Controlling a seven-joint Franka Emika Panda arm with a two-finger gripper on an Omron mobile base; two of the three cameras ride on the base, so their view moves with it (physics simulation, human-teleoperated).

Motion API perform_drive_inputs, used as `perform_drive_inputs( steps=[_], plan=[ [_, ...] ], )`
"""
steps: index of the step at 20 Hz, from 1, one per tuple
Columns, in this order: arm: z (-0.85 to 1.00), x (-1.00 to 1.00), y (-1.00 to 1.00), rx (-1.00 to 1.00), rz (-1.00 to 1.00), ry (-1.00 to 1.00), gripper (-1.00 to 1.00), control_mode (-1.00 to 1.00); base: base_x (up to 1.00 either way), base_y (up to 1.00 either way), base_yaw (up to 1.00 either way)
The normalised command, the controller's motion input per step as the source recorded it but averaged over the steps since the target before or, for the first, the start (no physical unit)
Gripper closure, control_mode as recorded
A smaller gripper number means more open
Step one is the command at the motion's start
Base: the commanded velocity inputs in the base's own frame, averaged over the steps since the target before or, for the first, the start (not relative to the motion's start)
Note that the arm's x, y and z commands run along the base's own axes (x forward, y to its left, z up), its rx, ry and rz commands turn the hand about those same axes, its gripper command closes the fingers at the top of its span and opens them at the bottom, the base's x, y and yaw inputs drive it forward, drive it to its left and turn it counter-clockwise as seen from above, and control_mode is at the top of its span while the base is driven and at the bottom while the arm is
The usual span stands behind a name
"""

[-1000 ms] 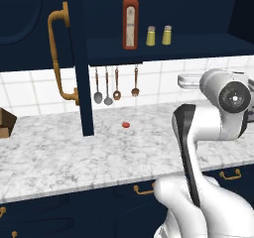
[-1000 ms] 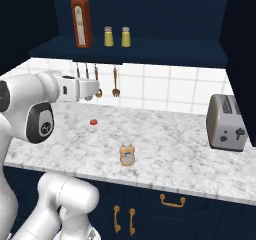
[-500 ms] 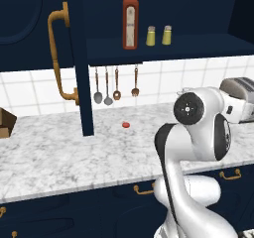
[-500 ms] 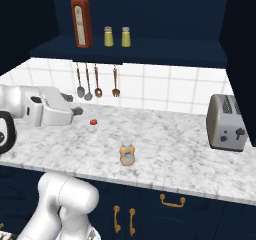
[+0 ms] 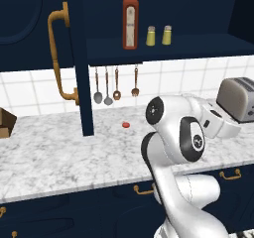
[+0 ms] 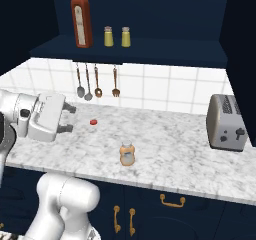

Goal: Put the shaker and condiment bottle from the counter next to their counterparts in the cabinet.

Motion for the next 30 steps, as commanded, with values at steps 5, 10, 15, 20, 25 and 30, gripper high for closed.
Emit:
perform_drive_inputs(
  steps=[5, 10, 15, 20, 25, 30],
  plan=[
    [-0.94, -0.21, -0.3, -0.15, -0.13, -0.23, -1.0, -1.0, 0.0, 0.0, 0.0],
    [-0.55, -0.1, 0.04, -0.12, -0.02, 0.01, -1.0, -1.0, 0.0, 0.0, 0.0],
    [-0.48, -0.01, -0.45, 0.0, 0.01, 0.0, -1.0, -1.0, 0.0, 0.0, 0.0],
    [-0.6, 0.01, -0.16, -0.03, 0.02, 0.01, -1.0, -1.0, 0.0, 0.0, 0.0],
    [-0.41, 0.22, -0.01, -0.02, 0.1, 0.0, -1.0, -1.0, 0.0, 0.0, 0.0],
    [-0.57, 0.28, -0.12, 0.0, 0.17, 0.0, -1.0, -1.0, 0.0, 0.0, 0.0]
  ],
)
